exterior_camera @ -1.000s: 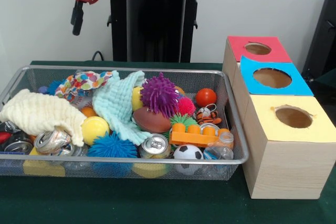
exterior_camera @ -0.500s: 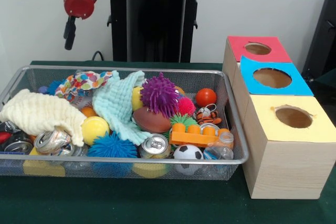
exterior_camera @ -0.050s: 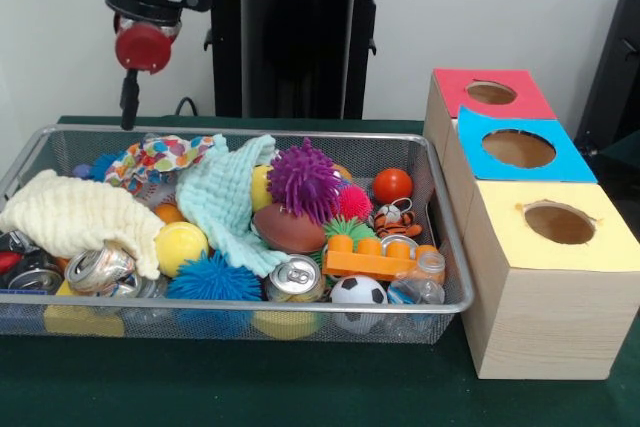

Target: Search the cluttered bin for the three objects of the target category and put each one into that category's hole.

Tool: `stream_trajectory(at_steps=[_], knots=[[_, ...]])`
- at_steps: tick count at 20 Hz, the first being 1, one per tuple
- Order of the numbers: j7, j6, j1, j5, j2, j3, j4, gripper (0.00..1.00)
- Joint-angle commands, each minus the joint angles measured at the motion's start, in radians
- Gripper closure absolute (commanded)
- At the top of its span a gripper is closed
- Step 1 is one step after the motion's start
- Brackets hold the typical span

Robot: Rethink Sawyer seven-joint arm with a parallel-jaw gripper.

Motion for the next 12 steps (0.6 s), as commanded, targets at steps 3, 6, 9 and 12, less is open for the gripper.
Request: stream_trajectory(at_steps=[3,6,9,12], knots=[[0.215,-0.041,-0.046,-0.001,0.043,0.208,0.091,0.00],[0.234,-0.048,-0.051,0.006,0.026,0.229,0.111,0.00],[0.238,-0.046,-0.045,0.017,0.023,0.233,0.111,0.00],[0.241,-0.071,-0.052,0.014,0.040,0.249,0.110,0.00]])
